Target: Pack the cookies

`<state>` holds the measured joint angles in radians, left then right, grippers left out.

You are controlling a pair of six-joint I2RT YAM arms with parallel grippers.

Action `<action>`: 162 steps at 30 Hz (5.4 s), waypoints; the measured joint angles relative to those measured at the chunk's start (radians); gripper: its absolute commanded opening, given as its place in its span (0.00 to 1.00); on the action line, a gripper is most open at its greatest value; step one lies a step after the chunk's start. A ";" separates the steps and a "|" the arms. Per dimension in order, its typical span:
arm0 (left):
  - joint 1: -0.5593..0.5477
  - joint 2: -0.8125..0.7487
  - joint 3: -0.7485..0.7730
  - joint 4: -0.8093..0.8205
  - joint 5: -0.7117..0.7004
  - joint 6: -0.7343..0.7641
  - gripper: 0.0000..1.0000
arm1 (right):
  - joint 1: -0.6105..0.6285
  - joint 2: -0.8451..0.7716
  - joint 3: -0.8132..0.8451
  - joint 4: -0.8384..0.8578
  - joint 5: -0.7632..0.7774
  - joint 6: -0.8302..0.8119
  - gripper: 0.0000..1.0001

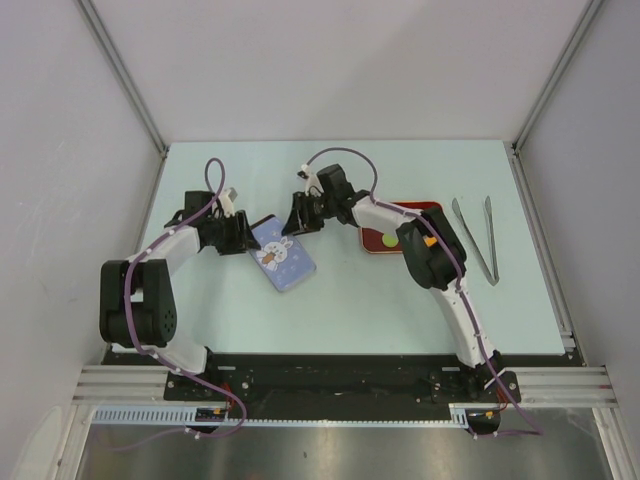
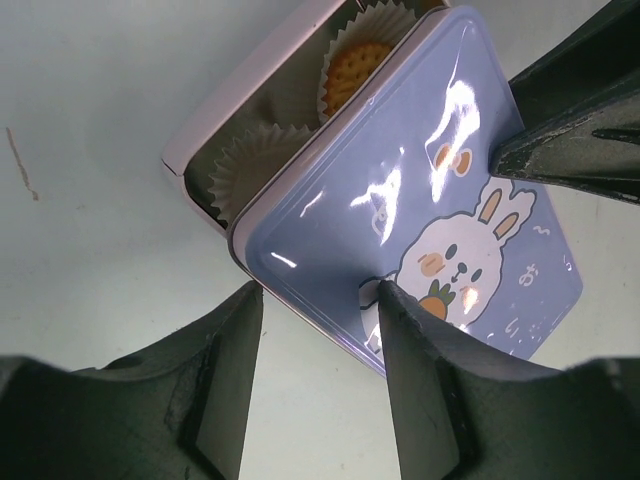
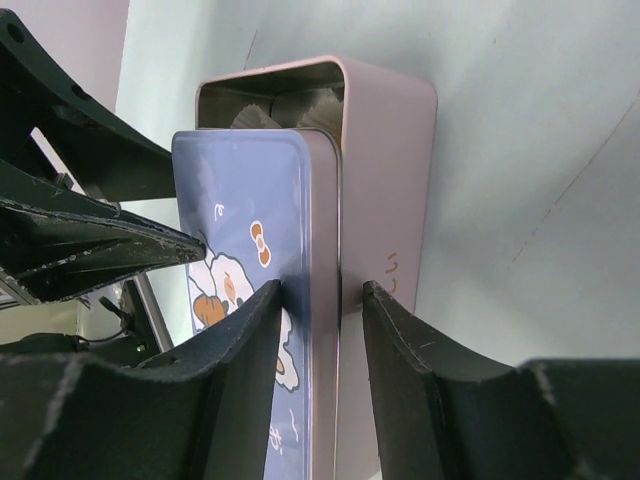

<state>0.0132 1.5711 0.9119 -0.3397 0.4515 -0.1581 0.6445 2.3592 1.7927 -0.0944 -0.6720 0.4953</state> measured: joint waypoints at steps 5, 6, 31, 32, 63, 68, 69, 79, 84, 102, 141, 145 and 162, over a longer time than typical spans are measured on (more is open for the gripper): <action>0.000 0.001 0.000 0.007 -0.006 -0.001 0.54 | 0.003 0.024 0.045 -0.019 0.000 -0.011 0.44; 0.000 0.002 0.000 0.009 -0.006 -0.002 0.54 | 0.003 0.027 0.051 -0.024 -0.001 -0.013 0.45; 0.024 0.037 0.037 0.016 -0.013 -0.018 0.54 | 0.005 0.132 0.248 -0.127 -0.018 -0.054 0.47; 0.025 0.040 0.040 0.015 -0.013 -0.018 0.54 | 0.005 0.134 0.251 -0.128 -0.018 -0.055 0.47; 0.048 0.098 0.078 0.041 0.009 -0.056 0.46 | 0.003 0.208 0.379 -0.169 -0.029 -0.062 0.41; 0.052 0.103 0.078 0.049 0.007 -0.074 0.44 | 0.002 0.216 0.392 -0.169 -0.032 -0.062 0.39; 0.053 0.104 0.078 0.051 0.008 -0.079 0.43 | 0.002 0.217 0.392 -0.168 -0.033 -0.062 0.39; 0.057 0.120 0.087 0.075 -0.002 -0.102 0.51 | -0.001 0.241 0.423 -0.157 -0.033 -0.052 0.51; 0.057 0.126 0.091 0.083 -0.005 -0.103 0.53 | -0.001 0.257 0.431 -0.141 -0.042 -0.042 0.51; 0.048 0.090 0.097 0.068 -0.093 -0.048 0.57 | 0.010 0.269 0.443 -0.116 -0.042 -0.032 0.51; 0.129 0.365 0.463 -0.290 0.193 0.409 0.65 | 0.031 0.268 0.426 -0.101 -0.060 -0.034 0.51; 0.159 0.381 0.465 -0.333 0.243 0.437 0.63 | 0.031 0.268 0.425 -0.100 -0.060 -0.034 0.50; 0.192 0.473 0.518 -0.361 0.413 0.462 0.34 | 0.032 0.255 0.412 -0.124 -0.059 -0.047 0.55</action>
<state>0.2047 2.0438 1.4303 -0.7010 0.8646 0.3035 0.6762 2.6141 2.2051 -0.2184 -0.7307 0.4480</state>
